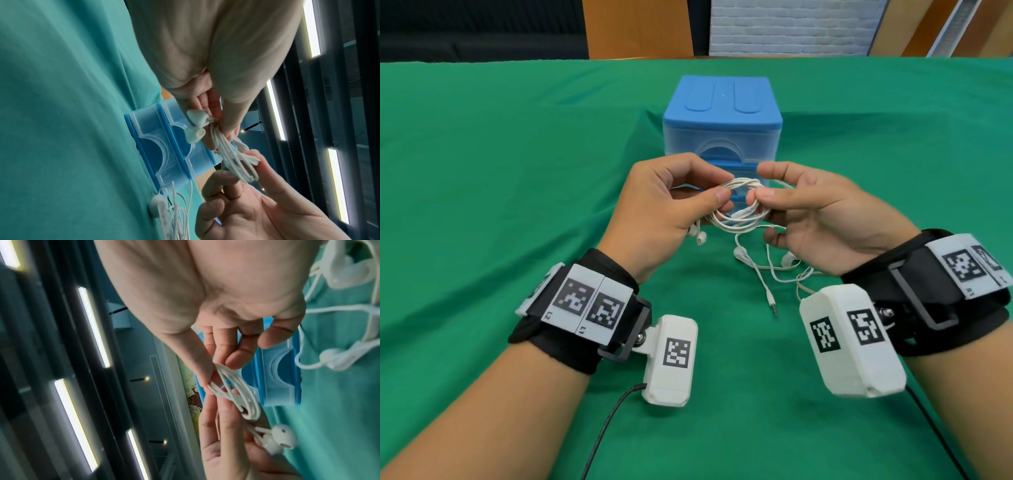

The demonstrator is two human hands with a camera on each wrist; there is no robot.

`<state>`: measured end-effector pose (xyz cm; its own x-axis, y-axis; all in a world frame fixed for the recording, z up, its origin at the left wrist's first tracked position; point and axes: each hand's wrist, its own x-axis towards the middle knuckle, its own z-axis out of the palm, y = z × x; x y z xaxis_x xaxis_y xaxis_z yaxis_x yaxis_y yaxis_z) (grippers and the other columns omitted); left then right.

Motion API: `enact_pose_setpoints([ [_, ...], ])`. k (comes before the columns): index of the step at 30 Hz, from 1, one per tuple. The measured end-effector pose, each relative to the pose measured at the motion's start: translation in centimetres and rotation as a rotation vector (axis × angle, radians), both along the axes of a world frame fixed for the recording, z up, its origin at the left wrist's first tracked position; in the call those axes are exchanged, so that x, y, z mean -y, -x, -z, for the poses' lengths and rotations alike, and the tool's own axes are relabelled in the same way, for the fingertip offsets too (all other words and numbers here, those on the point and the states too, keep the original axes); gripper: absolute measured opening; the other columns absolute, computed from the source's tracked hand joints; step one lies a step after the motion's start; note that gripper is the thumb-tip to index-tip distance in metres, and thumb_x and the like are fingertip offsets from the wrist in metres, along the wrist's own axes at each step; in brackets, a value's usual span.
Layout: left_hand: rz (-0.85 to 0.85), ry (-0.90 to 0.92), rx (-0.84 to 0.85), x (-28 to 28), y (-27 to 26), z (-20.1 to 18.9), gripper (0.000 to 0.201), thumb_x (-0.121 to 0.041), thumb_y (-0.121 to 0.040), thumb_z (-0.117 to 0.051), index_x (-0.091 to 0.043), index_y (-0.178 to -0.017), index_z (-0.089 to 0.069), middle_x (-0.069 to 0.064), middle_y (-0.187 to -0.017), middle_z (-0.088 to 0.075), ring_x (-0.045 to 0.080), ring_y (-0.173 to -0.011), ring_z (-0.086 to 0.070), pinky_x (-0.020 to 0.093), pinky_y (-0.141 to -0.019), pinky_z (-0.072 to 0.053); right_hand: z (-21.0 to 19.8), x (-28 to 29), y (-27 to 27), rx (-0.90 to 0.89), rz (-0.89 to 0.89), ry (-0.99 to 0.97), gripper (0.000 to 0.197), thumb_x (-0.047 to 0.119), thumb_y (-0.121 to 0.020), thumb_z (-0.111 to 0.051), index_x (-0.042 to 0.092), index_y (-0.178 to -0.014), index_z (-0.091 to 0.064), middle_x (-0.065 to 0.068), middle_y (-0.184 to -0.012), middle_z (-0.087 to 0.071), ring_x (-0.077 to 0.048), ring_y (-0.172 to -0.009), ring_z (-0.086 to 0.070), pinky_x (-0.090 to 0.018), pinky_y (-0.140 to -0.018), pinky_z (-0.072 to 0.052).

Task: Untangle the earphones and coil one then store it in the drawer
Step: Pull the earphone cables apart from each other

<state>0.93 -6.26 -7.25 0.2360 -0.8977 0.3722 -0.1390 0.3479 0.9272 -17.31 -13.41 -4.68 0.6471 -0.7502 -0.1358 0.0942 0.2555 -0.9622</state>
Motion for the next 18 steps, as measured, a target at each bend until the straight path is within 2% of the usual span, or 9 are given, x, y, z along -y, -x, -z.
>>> enact_pose_setpoints([
  [4, 0.015, 0.002, 0.031, -0.09, 0.01, -0.15, 0.011, 0.003, -0.086, -0.073, -0.001, -0.096, -0.072, 0.013, -0.086, -0.075, 0.022, -0.076, -0.073, 0.023, -0.066, -0.054, 0.13, 0.23, 0.33, 0.083, -0.097, -0.112, 0.046, 0.009, -0.076, -0.069, 0.022, -0.115, -0.049, 0.001, -0.082, -0.067, -0.013, -0.075, -0.057, -0.033, -0.068, -0.035],
  [7, 0.02, 0.008, 0.05, -0.08, 0.02, -0.14, 0.011, 0.004, -0.086, -0.073, -0.001, -0.095, -0.071, 0.016, -0.086, -0.074, 0.022, -0.075, -0.073, 0.02, -0.064, -0.053, 0.09, 0.17, 0.54, 0.117, -0.113, -0.169, 0.041, 0.006, -0.082, -0.059, 0.02, -0.117, -0.042, -0.001, -0.079, -0.062, -0.014, -0.072, -0.056, -0.032, -0.067, -0.035],
  [11, 0.008, 0.02, 0.101, -0.07, 0.02, -0.22, 0.011, 0.004, -0.086, -0.073, 0.0, -0.095, -0.072, 0.017, -0.086, -0.074, 0.023, -0.074, -0.073, 0.015, -0.061, -0.05, -0.06, -0.08, 0.58, 0.104, -0.103, -0.171, 0.042, 0.007, -0.079, -0.056, 0.018, -0.117, -0.04, -0.003, -0.076, -0.056, -0.013, -0.067, -0.053, -0.035, -0.068, -0.03],
  [14, -0.005, 0.019, 0.11, -0.04, -0.17, -0.12, 0.011, 0.004, -0.086, -0.073, 0.0, -0.095, -0.072, 0.016, -0.085, -0.074, 0.024, -0.075, -0.074, 0.017, -0.062, -0.051, -0.03, -0.27, 0.33, 0.04, -0.076, -0.066, 0.036, 0.005, -0.083, -0.057, 0.019, -0.114, -0.044, -0.003, -0.074, -0.058, -0.013, -0.067, -0.052, -0.036, -0.067, -0.029],
  [16, -0.013, 0.006, 0.08, -0.01, -0.45, 0.04, 0.011, 0.004, -0.086, -0.074, -0.002, -0.094, -0.072, 0.012, -0.082, -0.074, 0.022, -0.075, -0.074, 0.02, -0.063, -0.053, 0.02, -0.34, 0.01, -0.029, -0.022, 0.088, 0.032, 0.001, -0.087, -0.06, 0.018, -0.111, -0.047, -0.004, -0.074, -0.063, -0.014, -0.068, -0.055, -0.033, -0.065, -0.032],
  [18, -0.022, -0.016, 0.031, 0.0, -0.76, 0.22, 0.011, 0.004, -0.085, -0.074, -0.003, -0.094, -0.072, 0.007, -0.079, -0.073, 0.021, -0.074, -0.074, 0.023, -0.062, -0.054, 0.1, -0.43, -0.29, -0.117, 0.031, 0.254, 0.035, -0.001, -0.084, -0.07, 0.018, -0.106, -0.05, -0.007, -0.077, -0.067, -0.02, -0.073, -0.057, -0.031, -0.065, -0.035],
])
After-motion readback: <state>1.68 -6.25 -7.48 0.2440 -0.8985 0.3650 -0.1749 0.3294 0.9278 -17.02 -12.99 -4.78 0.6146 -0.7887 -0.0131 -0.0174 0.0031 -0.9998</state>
